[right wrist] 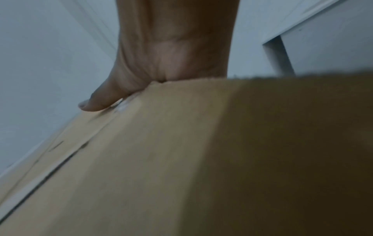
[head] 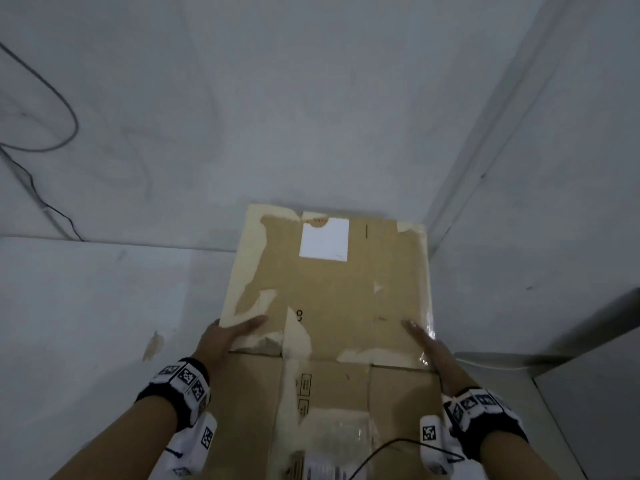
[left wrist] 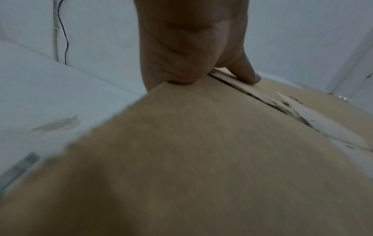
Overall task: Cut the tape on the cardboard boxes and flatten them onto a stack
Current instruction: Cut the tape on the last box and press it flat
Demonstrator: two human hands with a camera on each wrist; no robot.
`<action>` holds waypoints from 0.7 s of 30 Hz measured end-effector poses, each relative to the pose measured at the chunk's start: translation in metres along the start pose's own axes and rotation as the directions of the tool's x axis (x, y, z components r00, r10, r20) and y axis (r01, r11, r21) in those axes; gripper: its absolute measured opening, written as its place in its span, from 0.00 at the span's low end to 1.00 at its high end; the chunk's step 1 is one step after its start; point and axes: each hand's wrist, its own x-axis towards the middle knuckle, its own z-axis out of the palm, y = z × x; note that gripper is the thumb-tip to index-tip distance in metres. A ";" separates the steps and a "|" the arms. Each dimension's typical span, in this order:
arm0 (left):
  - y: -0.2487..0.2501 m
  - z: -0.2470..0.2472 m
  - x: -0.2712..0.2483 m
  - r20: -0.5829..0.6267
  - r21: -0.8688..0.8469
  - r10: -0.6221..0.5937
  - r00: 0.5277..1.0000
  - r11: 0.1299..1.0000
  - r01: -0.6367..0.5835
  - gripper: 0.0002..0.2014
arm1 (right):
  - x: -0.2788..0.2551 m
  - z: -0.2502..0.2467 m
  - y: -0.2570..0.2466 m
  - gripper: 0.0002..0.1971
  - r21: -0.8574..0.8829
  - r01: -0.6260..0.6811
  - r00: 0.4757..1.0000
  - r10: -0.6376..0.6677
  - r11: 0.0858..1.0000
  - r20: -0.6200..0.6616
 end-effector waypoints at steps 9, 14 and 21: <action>0.109 -0.026 -0.015 -0.015 -0.201 0.373 0.928 0.908 -0.368 0.47 | -0.008 0.024 -0.119 0.46 0.111 0.412 0.908 -0.417 0.904 0.026; 0.113 -0.045 -0.013 0.152 -0.136 0.338 0.929 0.938 -0.319 0.51 | -0.002 0.027 -0.119 0.55 0.145 0.379 0.903 -0.399 0.914 0.157; 0.139 -0.053 -0.026 0.363 -0.212 0.289 0.886 0.951 -0.224 0.38 | -0.002 0.001 -0.126 0.57 -0.017 0.265 0.921 -0.248 0.964 0.300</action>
